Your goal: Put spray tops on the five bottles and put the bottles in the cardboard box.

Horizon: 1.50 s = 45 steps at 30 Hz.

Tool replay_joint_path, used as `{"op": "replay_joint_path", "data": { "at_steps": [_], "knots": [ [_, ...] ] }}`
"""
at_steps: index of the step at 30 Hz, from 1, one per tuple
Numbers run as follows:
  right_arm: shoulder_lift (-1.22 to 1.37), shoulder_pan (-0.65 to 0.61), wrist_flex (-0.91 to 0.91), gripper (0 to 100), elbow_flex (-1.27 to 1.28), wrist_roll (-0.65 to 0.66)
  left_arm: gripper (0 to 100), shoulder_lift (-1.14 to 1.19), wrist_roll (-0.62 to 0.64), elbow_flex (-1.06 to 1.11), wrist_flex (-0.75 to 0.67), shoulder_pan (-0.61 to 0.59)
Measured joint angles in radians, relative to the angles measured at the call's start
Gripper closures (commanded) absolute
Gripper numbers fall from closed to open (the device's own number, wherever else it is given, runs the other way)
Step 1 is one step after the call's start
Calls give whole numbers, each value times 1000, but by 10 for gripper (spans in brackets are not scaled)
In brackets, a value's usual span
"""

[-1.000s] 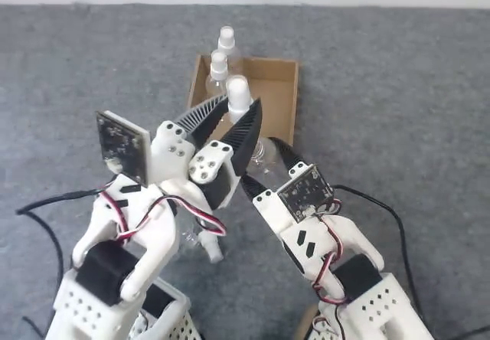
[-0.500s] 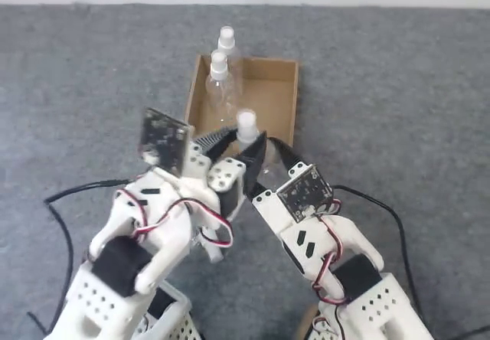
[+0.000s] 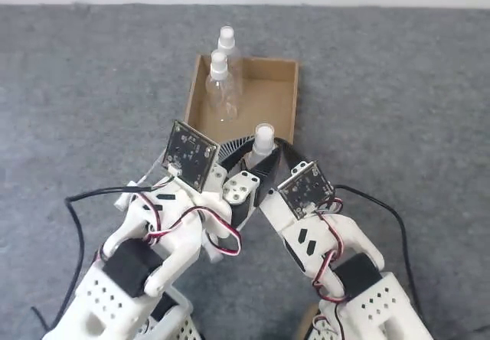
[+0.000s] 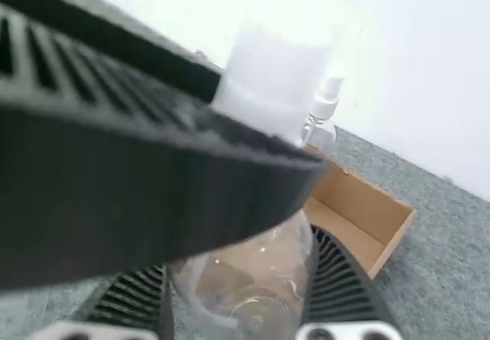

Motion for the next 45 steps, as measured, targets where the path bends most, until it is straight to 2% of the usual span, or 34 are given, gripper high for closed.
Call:
{"op": "replay_joint_path", "data": {
  "at_steps": [6,16,23,32,37,45],
  "knots": [
    [-2,-6,0,947,-2,0,855,-83,0,20,9,0],
    [-2,-5,0,948,-2,-2,854,-384,-101,189,12,14],
    [-2,-5,0,948,-2,-2,855,-483,-155,196,48,15],
    [-2,-5,0,948,-2,-2,855,-592,-161,196,69,14],
    [-2,-5,0,948,-2,-2,855,-611,-161,196,69,-107],
    [-2,-5,6,948,-2,-2,855,-612,-87,196,6,-305]
  ]
}}
